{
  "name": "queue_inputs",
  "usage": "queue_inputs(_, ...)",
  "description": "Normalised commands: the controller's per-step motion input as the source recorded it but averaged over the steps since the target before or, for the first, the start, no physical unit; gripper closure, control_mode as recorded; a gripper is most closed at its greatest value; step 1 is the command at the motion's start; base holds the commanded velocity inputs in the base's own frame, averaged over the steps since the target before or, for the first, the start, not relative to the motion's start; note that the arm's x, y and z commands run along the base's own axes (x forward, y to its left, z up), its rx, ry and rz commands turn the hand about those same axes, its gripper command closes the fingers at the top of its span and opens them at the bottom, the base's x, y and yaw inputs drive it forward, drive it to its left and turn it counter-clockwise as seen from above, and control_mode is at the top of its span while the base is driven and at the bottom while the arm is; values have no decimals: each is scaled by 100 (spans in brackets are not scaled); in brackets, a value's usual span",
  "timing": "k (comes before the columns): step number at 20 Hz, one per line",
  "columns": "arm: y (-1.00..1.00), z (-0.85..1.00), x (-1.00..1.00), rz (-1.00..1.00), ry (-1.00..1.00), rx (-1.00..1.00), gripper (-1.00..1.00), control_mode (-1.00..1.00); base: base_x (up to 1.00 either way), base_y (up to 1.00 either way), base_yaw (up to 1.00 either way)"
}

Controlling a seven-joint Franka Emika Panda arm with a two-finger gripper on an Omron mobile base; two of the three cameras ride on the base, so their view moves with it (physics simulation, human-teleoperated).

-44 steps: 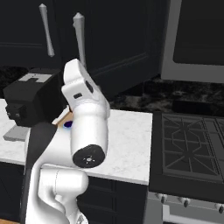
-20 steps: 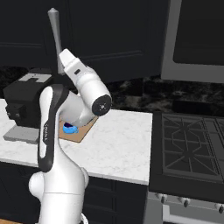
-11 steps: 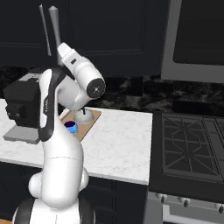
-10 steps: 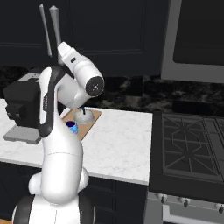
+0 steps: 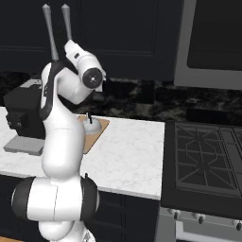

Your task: Pick the kettle from the counter and place it on the tray. Then pick the mug from the cabinet and place it on the tray. Then close the cabinet doors.

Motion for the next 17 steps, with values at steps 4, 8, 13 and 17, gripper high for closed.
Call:
queue_inputs(4, 0, 0, 42, -19, 5, -11, -100, -100, 0, 0, 0)
queue_inputs(8, 0, 0, 43, -21, 17, -11, -100, -100, 0, 0, 0)
queue_inputs(13, -4, 0, 6, -17, 15, -6, -100, -100, 0, 0, 0)
queue_inputs(17, -6, 0, 0, -14, 11, -2, -100, -100, 0, 0, 0)
